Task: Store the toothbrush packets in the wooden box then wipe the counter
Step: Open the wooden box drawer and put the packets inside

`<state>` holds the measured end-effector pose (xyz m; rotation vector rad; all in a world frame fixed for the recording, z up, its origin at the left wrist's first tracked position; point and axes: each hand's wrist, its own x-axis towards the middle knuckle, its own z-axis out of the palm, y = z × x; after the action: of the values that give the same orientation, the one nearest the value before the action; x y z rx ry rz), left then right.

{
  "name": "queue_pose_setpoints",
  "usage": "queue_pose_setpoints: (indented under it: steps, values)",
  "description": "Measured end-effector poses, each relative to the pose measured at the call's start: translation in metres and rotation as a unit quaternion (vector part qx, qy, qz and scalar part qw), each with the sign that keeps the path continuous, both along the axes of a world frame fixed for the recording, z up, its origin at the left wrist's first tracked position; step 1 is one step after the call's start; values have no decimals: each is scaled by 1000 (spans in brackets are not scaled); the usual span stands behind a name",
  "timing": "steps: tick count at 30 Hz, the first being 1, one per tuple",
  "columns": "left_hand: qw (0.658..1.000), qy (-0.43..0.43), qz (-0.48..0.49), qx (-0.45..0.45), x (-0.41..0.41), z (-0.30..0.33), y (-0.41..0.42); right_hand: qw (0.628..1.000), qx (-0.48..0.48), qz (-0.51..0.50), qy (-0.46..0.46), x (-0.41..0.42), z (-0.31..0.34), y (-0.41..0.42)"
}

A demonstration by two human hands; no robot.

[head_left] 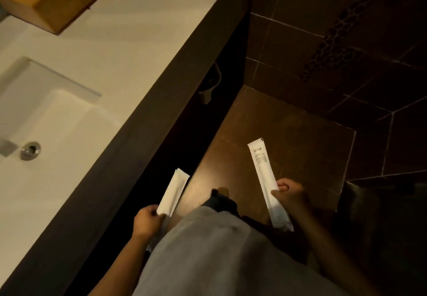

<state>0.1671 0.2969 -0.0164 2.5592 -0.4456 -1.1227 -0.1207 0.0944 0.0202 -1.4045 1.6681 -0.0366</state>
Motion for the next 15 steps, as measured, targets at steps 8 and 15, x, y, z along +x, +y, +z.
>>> queue_pose_setpoints:
  steps: [8, 15]
  values:
    - [991, -5, -115, -69, 9, 25, -185, 999, 24, -2, 30, -27, 4, -112]
    - [991, -40, -69, -108, -13, 32, -284, 998, 16, 55, 14, -43, -13, -245]
